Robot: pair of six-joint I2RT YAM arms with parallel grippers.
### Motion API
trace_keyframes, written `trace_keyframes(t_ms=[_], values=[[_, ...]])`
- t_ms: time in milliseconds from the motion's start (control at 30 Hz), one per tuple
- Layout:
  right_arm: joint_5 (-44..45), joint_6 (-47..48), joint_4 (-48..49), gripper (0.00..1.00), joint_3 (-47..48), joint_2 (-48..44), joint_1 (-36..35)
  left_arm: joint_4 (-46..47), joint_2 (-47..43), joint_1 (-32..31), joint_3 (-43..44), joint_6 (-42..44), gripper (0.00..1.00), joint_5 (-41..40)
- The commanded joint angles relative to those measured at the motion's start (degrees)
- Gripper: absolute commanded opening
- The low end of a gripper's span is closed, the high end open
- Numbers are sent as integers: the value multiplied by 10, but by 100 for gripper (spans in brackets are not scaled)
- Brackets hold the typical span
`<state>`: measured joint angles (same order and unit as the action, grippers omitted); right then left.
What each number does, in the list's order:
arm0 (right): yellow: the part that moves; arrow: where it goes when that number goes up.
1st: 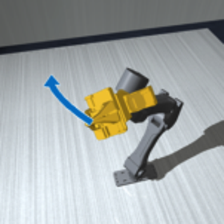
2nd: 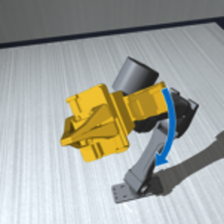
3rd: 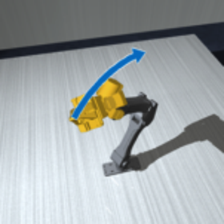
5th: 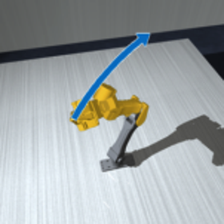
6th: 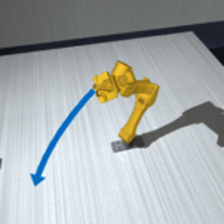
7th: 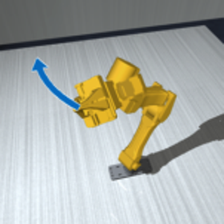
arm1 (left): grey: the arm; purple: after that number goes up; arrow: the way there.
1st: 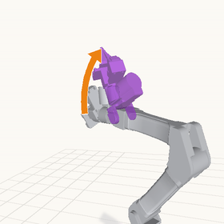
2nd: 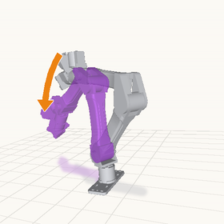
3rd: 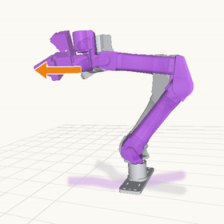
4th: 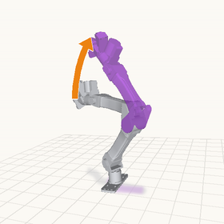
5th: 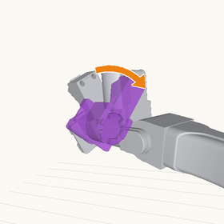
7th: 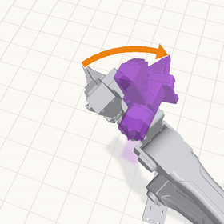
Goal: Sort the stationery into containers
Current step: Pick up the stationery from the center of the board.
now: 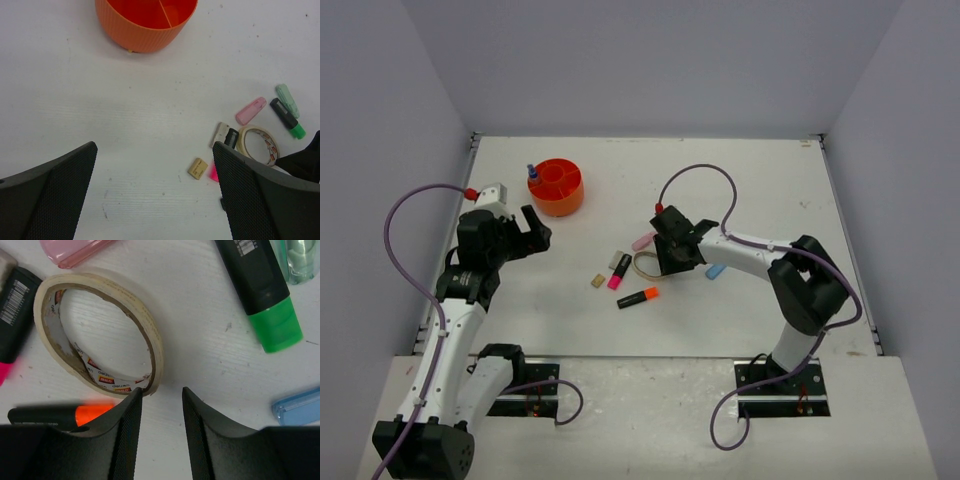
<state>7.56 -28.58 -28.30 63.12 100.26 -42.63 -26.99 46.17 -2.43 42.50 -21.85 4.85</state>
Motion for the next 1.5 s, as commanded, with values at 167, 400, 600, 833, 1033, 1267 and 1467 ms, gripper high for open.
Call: trace_keyframes(t_ms=[167,400,600,833,1033,1267,1467], values=[[-11,2,32,37,28,43,2,28,2,-8,1,15,100,23],[-13,-5,37,25,35,58,8,29,2,-10,0,14,100,22],[36,-34,32,0,12,14,8,29,-7,-14,4,12,100,28],[59,-28,16,0,11,-101,7,77,9,-16,10,-25,100,156],[-2,-10,40,0,32,-175,-34,268,32,-95,-18,-145,100,257],[-34,-2,53,0,63,-210,-59,329,114,-209,34,-158,86,176],[-39,5,52,0,66,-236,-61,331,175,-237,64,-168,65,166]])
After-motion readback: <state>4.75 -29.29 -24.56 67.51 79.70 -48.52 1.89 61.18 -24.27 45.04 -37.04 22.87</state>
